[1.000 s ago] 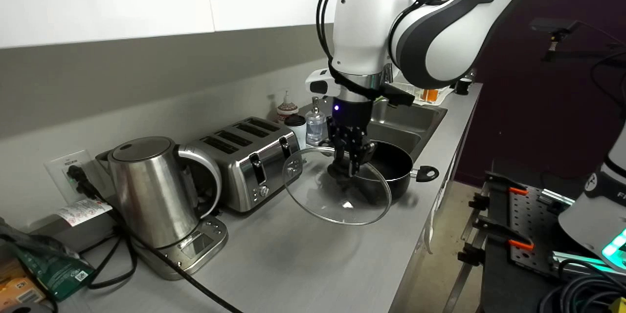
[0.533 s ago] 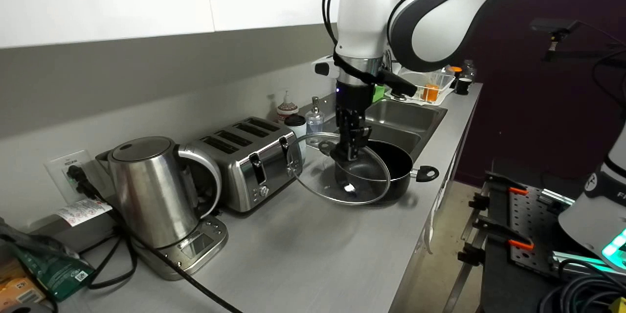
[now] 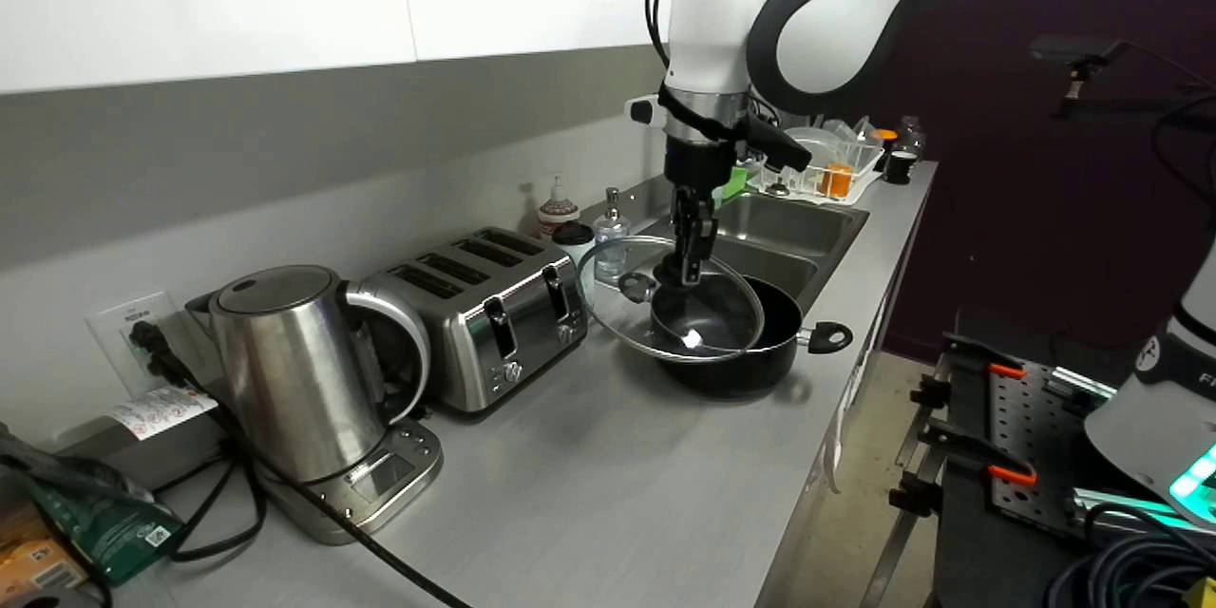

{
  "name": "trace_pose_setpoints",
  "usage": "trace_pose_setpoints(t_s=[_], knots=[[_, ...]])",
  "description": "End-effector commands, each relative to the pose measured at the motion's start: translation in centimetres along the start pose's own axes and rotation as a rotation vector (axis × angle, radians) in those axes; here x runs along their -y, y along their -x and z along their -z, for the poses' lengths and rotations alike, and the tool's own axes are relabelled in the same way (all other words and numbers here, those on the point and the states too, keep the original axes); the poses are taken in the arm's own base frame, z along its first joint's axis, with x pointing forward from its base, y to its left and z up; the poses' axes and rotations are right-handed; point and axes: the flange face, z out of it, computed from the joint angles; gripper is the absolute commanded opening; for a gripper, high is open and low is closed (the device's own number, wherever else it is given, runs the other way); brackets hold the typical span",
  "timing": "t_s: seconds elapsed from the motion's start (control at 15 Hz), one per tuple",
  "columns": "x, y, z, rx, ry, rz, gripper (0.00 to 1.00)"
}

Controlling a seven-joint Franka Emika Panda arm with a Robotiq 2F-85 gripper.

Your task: Place the lid on the pot

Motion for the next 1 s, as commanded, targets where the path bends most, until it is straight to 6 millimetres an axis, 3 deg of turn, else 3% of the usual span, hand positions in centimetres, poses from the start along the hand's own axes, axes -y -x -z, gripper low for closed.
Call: trace_pose_setpoints(t_s=[0.0,0.6,0.93], knots=[[-1.7,0.9,1.6,0.003,-0.018,-0.098,0.24],[-6.8,3.8,0.5,0.021,-0.056,-0.283,0.24],[-8.7,5.4,-0.2,0.035,-0.064,-0.366,0.24]])
